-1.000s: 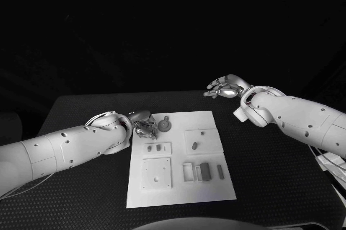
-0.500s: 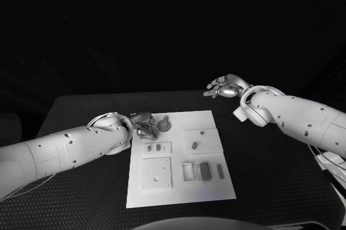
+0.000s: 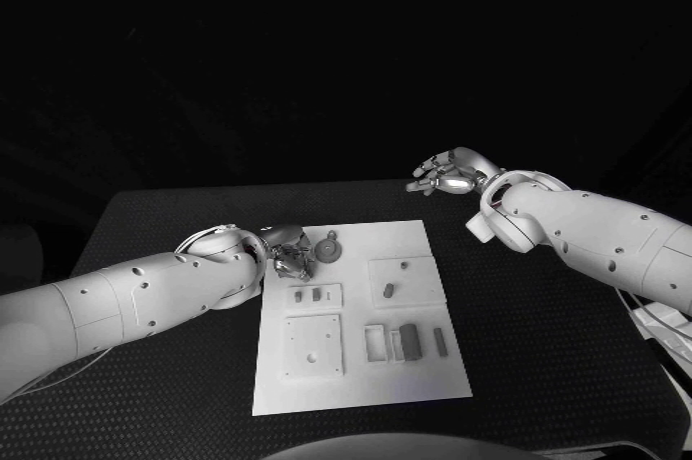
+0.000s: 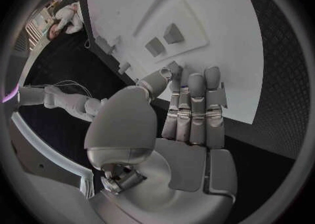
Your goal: Assemble the parts on the task board
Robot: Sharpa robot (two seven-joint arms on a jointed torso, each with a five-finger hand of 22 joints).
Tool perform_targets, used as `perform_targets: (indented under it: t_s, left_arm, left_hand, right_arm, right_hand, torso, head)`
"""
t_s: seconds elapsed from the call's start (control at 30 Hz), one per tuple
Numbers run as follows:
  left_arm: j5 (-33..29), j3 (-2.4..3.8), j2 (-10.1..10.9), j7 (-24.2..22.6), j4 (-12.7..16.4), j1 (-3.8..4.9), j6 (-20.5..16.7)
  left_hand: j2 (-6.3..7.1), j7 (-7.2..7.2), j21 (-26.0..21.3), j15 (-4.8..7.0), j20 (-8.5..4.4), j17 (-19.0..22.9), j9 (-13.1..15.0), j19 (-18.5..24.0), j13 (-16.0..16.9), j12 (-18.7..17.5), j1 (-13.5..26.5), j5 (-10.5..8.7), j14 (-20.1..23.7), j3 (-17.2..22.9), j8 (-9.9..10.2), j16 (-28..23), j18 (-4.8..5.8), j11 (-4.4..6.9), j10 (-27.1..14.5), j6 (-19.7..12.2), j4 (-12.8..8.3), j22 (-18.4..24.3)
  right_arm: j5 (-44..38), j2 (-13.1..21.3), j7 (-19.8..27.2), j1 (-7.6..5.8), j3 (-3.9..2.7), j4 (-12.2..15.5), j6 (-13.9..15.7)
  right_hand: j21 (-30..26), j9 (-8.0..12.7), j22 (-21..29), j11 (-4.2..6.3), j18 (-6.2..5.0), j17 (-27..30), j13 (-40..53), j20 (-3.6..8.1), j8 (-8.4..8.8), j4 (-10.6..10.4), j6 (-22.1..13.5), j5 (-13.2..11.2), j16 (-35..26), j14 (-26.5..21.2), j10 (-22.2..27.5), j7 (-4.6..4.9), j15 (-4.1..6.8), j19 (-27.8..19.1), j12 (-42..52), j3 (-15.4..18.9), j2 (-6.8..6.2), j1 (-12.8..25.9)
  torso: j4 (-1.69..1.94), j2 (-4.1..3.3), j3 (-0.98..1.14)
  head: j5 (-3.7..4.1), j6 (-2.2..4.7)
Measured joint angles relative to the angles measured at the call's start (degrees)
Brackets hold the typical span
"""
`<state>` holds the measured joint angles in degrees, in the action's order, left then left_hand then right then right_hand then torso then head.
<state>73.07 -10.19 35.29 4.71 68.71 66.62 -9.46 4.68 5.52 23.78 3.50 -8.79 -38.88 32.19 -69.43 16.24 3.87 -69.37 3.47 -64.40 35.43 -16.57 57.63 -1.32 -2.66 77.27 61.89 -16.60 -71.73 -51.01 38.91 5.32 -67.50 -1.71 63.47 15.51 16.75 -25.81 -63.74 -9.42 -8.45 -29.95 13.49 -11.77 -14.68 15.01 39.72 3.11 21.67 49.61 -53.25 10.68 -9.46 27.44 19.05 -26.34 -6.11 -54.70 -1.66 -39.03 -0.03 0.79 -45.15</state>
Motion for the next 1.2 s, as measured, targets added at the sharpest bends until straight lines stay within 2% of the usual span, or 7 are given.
perform_targets:
  t_s: [0.43,1.2]
  left_arm:
    - [0.1,-0.09,-1.0,-0.2,-1.2,-0.16,0.0]
    - [0.9,-0.44,-1.1,-0.7,-1.5,0.10,0.8]
  left_hand:
    - [-0.01,-0.12,0.0,-0.06,-0.14,-0.1,-0.1,0.1,0.1,0.1,-0.1,0.13,-0.1,0.0,-0.1,0.0,0.00,0.00,0.0,0.1,0.0,0.0]
    - [0.05,-0.01,0.0,-0.07,-0.12,-0.6,0.0,0.1,0.1,0.1,-0.5,-0.23,-0.1,-0.2,0.0,0.0,-0.01,0.22,0.2,0.2,0.2,-0.5]
  right_arm:
    - [0.0,-0.1,0.0,0.03,0.00,0.1,0.0]
    - [0.1,0.0,0.0,0.07,0.00,0.1,0.0]
  right_hand:
    - [0.0,0.0,-0.1,0.00,0.00,-0.1,-0.1,0.00,-0.29,0.0,0.0,0.0,0.0,0.0,0.0,0.00,0.01,0.0,0.0,0.0,0.00,0.0]
    - [-0.2,0.1,-0.2,0.00,0.00,-0.1,-0.2,0.00,-0.29,0.0,0.0,0.0,0.0,0.0,0.0,0.00,0.03,0.0,0.0,0.0,0.00,0.0]
  torso:
    - [0.00,-0.01,-0.04]
    - [0.00,0.01,0.03]
  head:
    - [0.15,-0.09]
    - [0.26,-0.16]
